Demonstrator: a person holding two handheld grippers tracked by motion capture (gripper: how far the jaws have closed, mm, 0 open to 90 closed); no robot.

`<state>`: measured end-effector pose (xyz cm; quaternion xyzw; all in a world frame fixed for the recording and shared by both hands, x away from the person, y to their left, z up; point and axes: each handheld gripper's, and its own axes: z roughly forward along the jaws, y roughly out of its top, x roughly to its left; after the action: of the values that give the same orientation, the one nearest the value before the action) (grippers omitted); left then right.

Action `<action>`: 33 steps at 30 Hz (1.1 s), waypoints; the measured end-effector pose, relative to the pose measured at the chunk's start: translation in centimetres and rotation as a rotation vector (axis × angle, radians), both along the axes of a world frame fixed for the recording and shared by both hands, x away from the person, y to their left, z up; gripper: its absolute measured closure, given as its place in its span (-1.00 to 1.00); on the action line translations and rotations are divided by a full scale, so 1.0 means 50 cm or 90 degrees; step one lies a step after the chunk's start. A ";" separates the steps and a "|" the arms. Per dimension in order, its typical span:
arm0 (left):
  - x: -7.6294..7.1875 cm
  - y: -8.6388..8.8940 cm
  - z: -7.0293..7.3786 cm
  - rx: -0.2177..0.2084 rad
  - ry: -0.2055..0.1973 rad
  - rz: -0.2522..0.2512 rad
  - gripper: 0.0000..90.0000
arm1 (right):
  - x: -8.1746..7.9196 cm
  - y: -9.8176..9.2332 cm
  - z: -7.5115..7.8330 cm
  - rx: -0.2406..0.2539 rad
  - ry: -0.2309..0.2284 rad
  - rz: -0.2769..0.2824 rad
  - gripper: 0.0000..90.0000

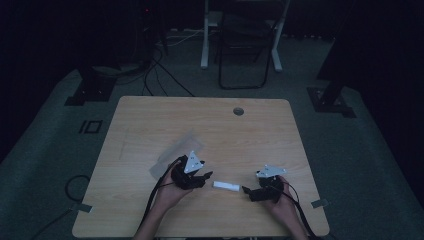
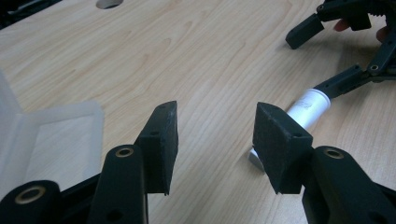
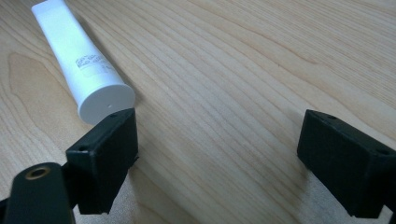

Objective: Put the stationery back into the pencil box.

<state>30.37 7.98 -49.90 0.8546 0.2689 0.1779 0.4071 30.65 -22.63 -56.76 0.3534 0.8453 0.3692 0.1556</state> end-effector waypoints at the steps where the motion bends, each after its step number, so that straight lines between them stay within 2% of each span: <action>1: 0.001 -0.002 -0.001 0.001 0.001 -0.002 0.13 | 0.000 0.000 0.000 0.000 0.000 0.000 -0.73; 17: 0.004 -0.030 -0.021 0.009 0.022 -0.021 0.21 | 0.000 0.000 0.000 -0.001 0.000 0.001 -0.73; 33: 0.012 -0.047 -0.042 0.018 0.050 -0.030 0.20 | 0.000 0.000 0.000 -0.001 0.000 0.001 -0.73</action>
<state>30.95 5.64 -52.02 0.8727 0.2616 0.1383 0.3884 30.65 -22.65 -56.76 0.3523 0.8460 0.3685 0.1559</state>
